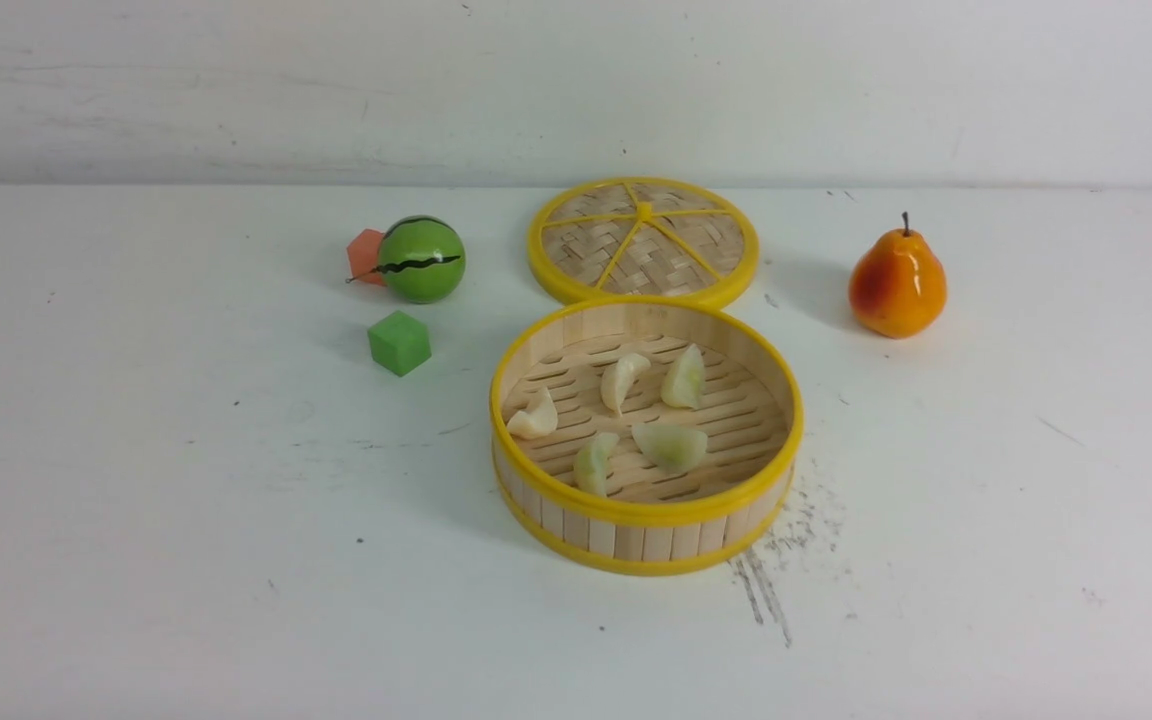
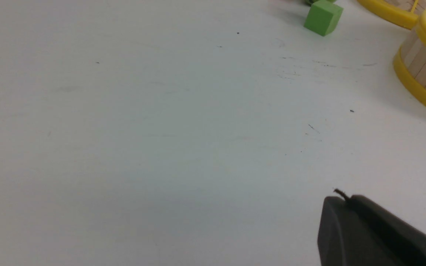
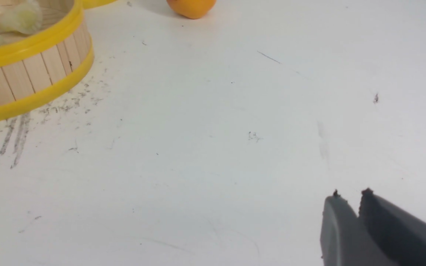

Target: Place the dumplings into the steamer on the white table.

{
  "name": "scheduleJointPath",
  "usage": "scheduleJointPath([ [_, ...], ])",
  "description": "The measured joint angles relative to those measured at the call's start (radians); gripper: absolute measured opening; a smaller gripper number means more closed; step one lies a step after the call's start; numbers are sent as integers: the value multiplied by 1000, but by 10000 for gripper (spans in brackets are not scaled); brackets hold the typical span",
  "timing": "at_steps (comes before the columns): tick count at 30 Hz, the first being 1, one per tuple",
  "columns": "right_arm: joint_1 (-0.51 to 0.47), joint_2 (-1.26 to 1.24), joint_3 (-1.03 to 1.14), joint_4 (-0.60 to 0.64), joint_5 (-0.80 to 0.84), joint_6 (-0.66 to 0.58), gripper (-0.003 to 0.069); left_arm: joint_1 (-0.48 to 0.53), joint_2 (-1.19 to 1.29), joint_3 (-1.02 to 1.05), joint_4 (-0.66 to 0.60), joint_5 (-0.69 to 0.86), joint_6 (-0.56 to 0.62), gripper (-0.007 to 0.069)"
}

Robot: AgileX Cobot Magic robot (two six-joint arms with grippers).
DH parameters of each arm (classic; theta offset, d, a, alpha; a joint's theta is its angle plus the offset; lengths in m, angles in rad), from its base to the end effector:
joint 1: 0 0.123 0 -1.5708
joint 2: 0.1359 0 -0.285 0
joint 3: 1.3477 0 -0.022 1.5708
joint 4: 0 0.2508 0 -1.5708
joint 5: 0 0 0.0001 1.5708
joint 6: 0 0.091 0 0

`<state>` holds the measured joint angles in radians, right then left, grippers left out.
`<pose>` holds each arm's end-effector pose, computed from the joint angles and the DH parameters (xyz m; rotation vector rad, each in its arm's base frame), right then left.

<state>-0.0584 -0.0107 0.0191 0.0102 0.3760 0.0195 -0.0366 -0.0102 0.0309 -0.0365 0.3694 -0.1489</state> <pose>0.0524 -0.0027 0.1735 0.0790 1.8663 -0.0168 0.0528 -0.0031 0.1701 -0.1281 1.8723 -0.1635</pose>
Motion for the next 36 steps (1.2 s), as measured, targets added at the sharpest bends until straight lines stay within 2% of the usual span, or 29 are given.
scheduleJointPath([
  [14, 0, 0, 0, 0, 0, -3, 110, 37, 0, 0, -2, -8, 10, -14],
  [36, 0, 0, 0, 0, 0, -3, 129, 39, 0, 0, -4, -8, 10, 1],
])
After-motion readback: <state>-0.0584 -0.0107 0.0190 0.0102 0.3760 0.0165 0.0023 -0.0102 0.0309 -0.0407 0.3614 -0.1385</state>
